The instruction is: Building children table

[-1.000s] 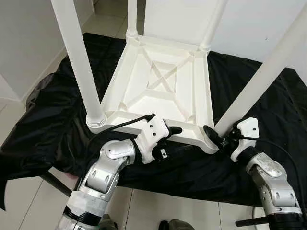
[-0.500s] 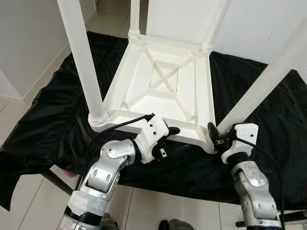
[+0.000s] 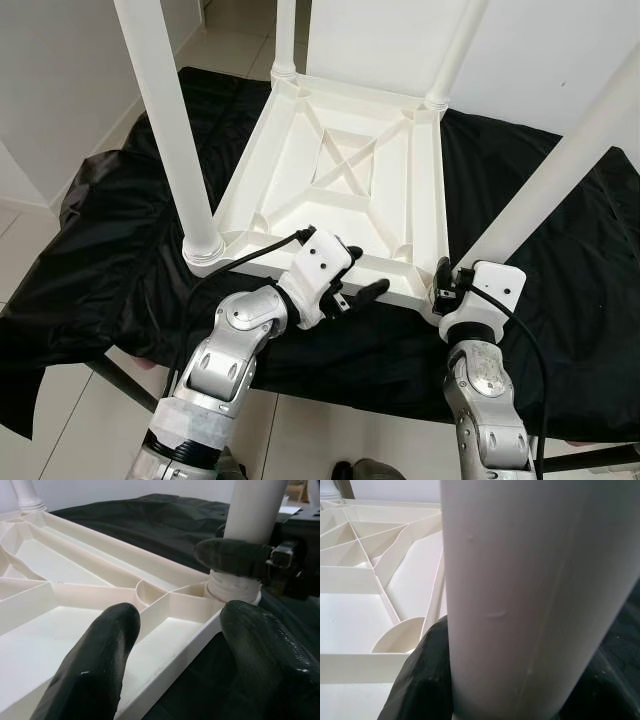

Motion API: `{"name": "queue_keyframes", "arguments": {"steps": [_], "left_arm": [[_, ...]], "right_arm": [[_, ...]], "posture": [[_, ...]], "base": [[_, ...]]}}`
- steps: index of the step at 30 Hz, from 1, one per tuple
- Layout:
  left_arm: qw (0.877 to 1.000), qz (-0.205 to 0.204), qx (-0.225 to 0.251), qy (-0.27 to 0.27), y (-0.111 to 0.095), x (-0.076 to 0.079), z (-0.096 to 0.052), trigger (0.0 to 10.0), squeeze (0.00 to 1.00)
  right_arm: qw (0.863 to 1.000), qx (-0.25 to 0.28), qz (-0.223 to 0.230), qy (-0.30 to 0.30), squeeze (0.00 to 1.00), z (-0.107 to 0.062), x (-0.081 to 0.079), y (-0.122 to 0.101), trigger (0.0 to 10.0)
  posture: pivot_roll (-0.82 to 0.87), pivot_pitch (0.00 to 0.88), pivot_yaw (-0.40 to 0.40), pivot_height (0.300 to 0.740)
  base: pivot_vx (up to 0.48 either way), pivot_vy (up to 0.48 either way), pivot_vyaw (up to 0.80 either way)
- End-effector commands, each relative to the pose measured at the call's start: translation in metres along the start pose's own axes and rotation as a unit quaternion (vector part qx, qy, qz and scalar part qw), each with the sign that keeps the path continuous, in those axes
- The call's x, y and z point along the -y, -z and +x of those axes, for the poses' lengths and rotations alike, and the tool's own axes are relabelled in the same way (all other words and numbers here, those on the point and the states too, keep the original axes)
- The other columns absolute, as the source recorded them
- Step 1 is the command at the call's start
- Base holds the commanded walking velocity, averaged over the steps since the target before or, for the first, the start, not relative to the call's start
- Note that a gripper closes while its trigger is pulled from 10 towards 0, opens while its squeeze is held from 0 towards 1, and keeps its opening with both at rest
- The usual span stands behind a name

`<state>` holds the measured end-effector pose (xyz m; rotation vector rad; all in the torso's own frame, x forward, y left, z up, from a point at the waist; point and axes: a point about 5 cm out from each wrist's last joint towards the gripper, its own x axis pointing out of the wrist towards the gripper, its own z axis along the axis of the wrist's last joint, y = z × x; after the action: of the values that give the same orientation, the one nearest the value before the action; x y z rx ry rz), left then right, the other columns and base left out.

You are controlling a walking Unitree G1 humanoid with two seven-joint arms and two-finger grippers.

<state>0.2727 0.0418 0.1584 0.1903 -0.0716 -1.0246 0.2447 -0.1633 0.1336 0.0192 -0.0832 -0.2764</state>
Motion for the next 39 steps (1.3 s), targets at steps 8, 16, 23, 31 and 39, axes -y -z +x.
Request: {"name": "queue_keyframes", "arguments": {"steps": [8, 16, 23, 31, 39], "left_arm": [[1.000, 0.021, 0.009, -0.020, -0.001, -0.002, 0.007, 10.0, 0.00], [1.000, 0.028, 0.011, 0.004, 0.001, -0.001, 0.003, 10.0, 0.00], [0.998, 0.043, 0.004, 0.043, 0.008, 0.004, 0.000, 10.0, 0.00], [0.997, 0.022, 0.002, 0.069, 0.014, 0.012, 0.004, 10.0, 0.00], [0.997, 0.025, 0.009, 0.075, 0.012, 0.013, 0.008, 10.0, 0.00]], "right_arm": [[1.000, 0.005, -0.014, -0.019, 1.00, -0.003, 0.003, 0.001, 10.0], [0.998, 0.009, -0.028, -0.059, 1.00, -0.003, 0.022, 0.003, 10.0], [0.986, 0.010, -0.035, -0.162, 0.00, 0.003, 0.030, 0.002, 10.0], [0.948, 0.021, -0.071, -0.310, 0.00, 0.018, 0.034, -0.003, 10.0], [0.925, -0.010, -0.088, -0.369, 0.00, 0.027, 0.030, 0.007, 10.0]], "posture": [[0.04, 0.000, -0.041, 0.740], [0.03, 0.000, -0.032, 0.740], [0.03, 0.000, -0.030, 0.740], [0.03, 0.000, -0.023, 0.740], [0.03, 0.000, -0.024, 0.740]], "base": [[0.000, 0.000, 0.00], [0.000, 0.000, 0.00], [0.000, 0.000, 0.00], [0.000, 0.000, 0.00], [0.000, 0.000, 0.00]]}}
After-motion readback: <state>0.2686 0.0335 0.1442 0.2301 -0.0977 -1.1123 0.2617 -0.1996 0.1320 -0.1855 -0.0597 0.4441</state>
